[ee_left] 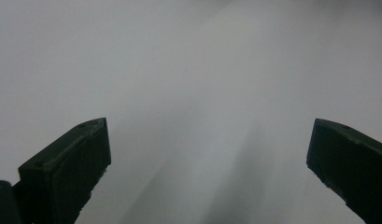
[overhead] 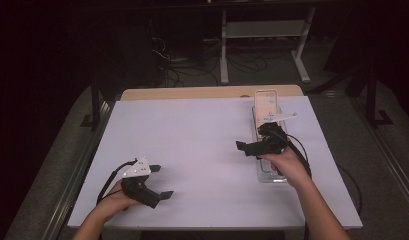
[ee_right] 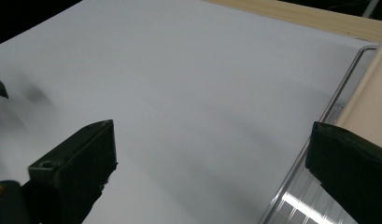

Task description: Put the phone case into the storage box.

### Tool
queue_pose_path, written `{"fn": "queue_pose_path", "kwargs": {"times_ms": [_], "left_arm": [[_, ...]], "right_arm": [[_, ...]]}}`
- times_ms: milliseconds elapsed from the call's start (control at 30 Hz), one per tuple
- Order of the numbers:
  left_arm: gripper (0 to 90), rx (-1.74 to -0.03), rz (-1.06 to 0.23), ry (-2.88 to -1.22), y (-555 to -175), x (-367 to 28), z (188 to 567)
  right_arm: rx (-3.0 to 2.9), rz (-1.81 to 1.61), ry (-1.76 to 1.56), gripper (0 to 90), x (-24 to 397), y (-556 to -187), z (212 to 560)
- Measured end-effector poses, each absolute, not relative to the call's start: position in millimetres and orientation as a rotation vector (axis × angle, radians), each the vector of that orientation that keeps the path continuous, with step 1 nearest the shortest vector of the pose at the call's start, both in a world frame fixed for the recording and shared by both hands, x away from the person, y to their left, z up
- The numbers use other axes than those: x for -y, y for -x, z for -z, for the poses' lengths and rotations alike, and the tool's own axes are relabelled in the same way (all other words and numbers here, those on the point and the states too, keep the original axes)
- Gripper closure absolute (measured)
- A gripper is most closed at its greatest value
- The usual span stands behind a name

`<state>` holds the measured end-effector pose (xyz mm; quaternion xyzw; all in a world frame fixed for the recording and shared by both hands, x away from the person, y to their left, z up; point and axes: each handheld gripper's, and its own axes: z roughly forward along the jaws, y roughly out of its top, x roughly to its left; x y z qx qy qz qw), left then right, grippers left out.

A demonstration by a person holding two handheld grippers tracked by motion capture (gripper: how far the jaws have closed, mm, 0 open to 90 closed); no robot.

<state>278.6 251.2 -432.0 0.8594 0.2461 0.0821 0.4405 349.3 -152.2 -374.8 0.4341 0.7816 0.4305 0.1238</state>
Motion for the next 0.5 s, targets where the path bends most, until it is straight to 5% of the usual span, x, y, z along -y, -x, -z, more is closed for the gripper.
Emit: {"fn": "queue_pose_path", "kwargs": {"times_ms": [500], "left_arm": [[0.0,-0.607,-0.214,-2.133,-287,-249,412]], "right_arm": [[-2.293,-1.383,-1.156,1.5,166,-317,376]]}}
